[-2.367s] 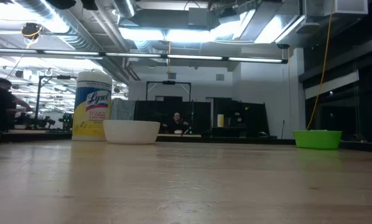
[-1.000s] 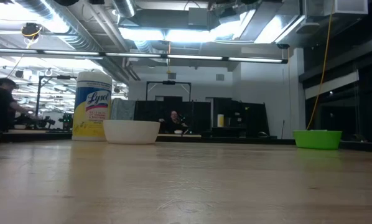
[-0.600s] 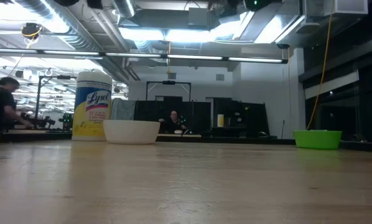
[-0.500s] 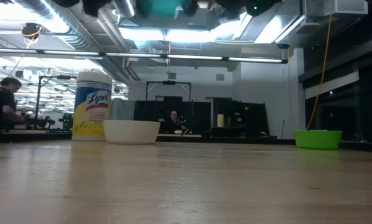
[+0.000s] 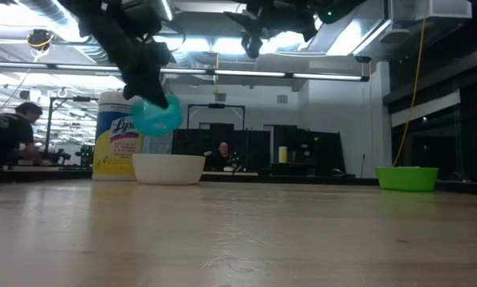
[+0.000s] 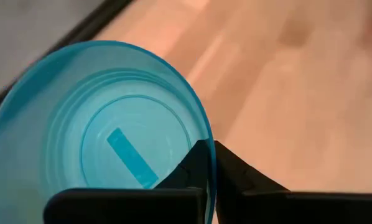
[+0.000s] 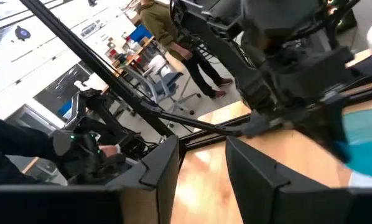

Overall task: Nest bowls inside each other
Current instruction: Stack the light blue bowl on top of the white bowl, then stack the red bowl on top of the light blue bowl

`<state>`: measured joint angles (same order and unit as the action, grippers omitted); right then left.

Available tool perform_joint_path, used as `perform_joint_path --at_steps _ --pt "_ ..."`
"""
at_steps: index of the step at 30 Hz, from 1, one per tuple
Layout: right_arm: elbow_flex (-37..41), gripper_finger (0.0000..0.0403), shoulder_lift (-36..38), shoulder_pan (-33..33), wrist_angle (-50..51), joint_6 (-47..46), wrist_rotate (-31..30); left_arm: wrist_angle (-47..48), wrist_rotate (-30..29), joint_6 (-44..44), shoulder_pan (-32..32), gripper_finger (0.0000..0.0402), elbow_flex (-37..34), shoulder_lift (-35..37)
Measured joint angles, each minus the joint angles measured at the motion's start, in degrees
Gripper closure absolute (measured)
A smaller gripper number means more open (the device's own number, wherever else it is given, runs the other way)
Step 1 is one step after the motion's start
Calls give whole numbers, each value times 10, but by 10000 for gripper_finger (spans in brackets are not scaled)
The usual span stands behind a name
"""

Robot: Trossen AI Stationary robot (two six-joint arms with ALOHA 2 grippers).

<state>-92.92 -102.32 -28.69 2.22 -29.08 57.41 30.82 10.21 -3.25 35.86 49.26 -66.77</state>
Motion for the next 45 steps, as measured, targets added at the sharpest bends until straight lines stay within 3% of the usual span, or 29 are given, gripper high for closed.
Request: perform_joint_path --at_steps 6,10,16,22,29,35,45 --pt "0 252 0 14 0 7 -8 4 -15 43 7 400 0 -63" --pt "0 246 0 23 -3 8 -9 -37 15 56 -1 400 0 -112" --pt "0 249 0 34 -4 8 -15 -94 5 66 -15 400 0 -159" --pt "0 256 0 43 -5 9 -26 -97 -51 91 -11 400 0 -186" --pt "0 248 0 46 -10 10 -31 -103 -53 118 -6 397 0 -187" --pt "0 243 0 46 -19 5 -31 -102 -14 125 -5 360 0 -187" --pt "0 253 0 46 -44 -9 -31 -104 -13 121 -5 280 6 -179"
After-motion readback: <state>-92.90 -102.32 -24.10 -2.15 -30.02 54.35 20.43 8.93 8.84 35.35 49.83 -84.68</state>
